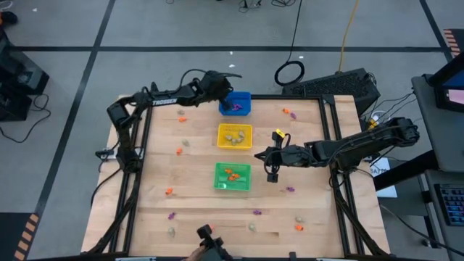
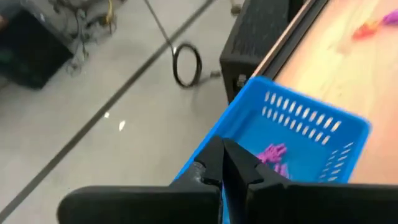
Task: Sort Halloween decoration
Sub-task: Put the orange skeleton toy into the green bin, then put the purple skeleton toy into the blue bin
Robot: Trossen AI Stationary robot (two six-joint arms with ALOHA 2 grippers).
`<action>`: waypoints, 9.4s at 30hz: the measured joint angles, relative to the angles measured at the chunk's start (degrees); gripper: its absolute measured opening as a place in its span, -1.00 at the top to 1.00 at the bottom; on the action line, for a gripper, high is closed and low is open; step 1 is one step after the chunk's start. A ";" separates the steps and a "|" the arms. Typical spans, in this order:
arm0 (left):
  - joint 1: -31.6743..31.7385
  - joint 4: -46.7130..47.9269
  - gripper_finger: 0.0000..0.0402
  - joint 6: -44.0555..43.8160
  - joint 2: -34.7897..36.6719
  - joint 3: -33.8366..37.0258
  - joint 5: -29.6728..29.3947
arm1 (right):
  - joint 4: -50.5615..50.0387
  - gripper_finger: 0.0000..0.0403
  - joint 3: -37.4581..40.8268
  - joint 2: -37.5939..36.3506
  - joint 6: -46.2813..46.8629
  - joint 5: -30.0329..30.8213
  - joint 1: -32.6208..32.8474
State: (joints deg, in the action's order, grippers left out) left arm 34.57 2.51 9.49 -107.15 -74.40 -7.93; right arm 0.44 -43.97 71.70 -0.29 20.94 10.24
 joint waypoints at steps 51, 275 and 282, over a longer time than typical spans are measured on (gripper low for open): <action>-27.10 -59.10 1.00 -1.51 22.45 55.11 1.60 | -40.70 0.46 2.47 -0.04 37.08 15.35 -3.96; -47.97 9.51 1.00 -9.08 32.41 32.53 0.38 | 11.63 1.00 8.79 -9.10 -7.04 0.19 -6.45; -60.45 28.66 1.00 -28.42 32.41 23.14 -3.52 | 10.97 1.00 8.79 -10.64 -8.50 0.01 -9.86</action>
State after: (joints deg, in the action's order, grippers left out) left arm -25.88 31.16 -18.93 -74.74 -51.25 -11.45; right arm 11.41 -35.18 61.06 -8.79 20.95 0.38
